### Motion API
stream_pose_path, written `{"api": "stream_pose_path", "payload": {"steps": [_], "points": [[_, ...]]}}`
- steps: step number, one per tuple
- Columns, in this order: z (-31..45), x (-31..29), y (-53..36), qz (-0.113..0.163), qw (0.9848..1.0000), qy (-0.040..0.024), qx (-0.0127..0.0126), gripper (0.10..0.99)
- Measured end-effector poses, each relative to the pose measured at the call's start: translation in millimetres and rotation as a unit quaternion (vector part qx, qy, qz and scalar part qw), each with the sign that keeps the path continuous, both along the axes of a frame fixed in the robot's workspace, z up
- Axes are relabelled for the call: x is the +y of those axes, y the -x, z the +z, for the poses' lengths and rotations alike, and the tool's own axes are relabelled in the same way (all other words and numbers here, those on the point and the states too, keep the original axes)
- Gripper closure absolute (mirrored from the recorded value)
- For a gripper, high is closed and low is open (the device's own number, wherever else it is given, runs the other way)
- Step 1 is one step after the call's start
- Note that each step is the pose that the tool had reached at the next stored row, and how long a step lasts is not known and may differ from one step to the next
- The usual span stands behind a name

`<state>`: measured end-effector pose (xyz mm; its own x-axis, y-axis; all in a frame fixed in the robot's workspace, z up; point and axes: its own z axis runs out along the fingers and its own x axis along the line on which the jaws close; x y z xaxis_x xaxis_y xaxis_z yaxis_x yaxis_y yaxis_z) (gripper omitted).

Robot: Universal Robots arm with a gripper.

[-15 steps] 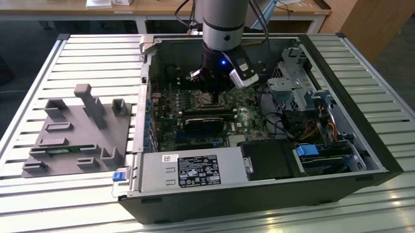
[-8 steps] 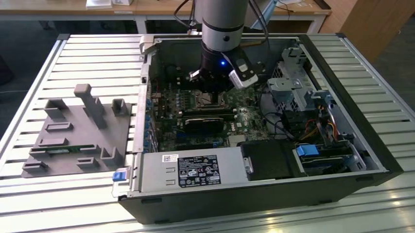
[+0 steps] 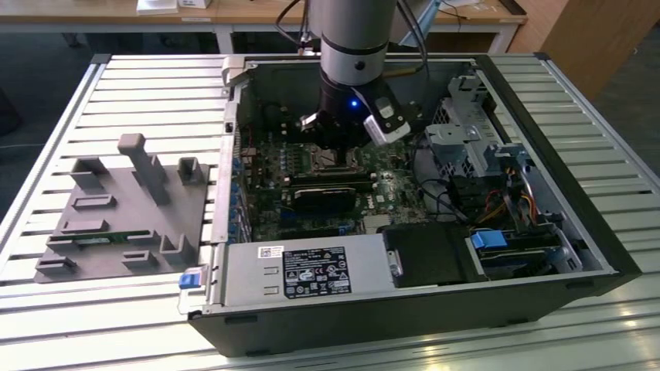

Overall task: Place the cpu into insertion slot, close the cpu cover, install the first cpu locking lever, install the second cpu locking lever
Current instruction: 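Install the second cpu locking lever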

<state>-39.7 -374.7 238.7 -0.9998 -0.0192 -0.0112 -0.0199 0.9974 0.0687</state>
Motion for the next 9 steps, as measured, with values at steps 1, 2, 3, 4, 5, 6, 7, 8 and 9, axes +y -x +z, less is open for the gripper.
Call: {"api": "stream_pose_path", "payload": {"steps": [1,2,3,4,5,6,7,8,9], "points": [[-0.1,-0.2,2.4,0.0,1.0,-0.0004,0.0,0.98],[-0.4,-0.2,5.0,0.0,1.0,-0.0006,-0.0001,0.98],[-0.9,-0.1,7.6,0.0,1.0,-0.0007,-0.0001,0.98],[-1.7,-0.1,9.7,0.0,1.0,-0.0007,-0.0001,0.98],[-2.8,-0.2,11.2,0.0,1.0,-0.0006,0.0,0.98],[-4.5,-0.2,12.0,0.0,1.0,-0.0006,0.0,0.98],[-6.4,-0.2,12.4,0.0,1.0,-0.0006,0.0,0.98],[-8.2,-0.2,12.4,0.0,1.0,-0.0007,0.0,0.98],[-10.0,-0.2,12.4,0.0,1.0,-0.0009,0.0,0.98]]}}
